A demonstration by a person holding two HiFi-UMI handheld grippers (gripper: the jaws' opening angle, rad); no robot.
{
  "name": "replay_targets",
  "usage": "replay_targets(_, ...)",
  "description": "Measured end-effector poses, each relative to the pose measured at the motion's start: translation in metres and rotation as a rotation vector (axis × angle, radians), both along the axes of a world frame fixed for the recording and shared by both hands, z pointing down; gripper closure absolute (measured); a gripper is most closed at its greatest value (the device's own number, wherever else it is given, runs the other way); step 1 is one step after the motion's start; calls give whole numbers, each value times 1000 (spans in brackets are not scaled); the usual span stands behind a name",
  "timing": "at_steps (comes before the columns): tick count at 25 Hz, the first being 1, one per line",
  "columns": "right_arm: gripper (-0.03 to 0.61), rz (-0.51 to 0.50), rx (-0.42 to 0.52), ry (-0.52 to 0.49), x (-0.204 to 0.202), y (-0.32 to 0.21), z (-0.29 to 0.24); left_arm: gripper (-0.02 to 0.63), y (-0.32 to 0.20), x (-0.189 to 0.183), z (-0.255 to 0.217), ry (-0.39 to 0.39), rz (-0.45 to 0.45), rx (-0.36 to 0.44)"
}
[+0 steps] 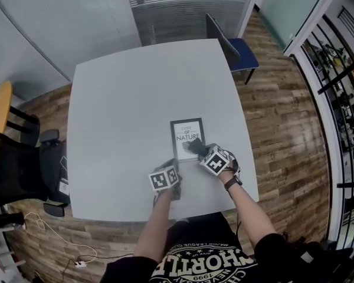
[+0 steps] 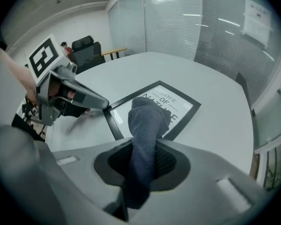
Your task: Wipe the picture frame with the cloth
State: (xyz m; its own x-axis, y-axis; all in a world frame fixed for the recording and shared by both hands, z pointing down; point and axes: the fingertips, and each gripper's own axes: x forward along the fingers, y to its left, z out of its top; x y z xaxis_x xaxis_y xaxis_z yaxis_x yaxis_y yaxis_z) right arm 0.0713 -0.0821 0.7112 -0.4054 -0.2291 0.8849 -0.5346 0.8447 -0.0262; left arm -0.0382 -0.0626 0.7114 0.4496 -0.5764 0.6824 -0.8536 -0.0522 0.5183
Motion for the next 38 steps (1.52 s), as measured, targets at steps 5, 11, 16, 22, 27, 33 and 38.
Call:
replay_targets(5, 508, 269, 39, -164, 9, 0, -9, 618, 11, -4, -2, 14, 41, -35)
replay_targets(11, 508, 517, 244, -410, 14, 10, -88, 617, 21, -15, -67, -12, 78, 130)
replay_targets(16, 508, 507, 419, -535, 4, 34, -172, 617, 42, -10, -135, 14, 105, 331)
replay_targets(22, 508, 518, 588, -659, 2, 74, -259, 618, 62, -12, -232, -28, 131, 600)
replay_targets(27, 509, 556, 705, -673, 2, 111, -299, 618, 85, -19, -297, -98, 126, 783)
replay_targets(33, 509, 591, 769, -639, -3, 134, -313, 617, 100, -35, -335, -219, 95, 909)
replay_targets(38, 509, 598, 790, -601, 0, 144, -316, 618, 111, -26, -330, -227, 145, 914)
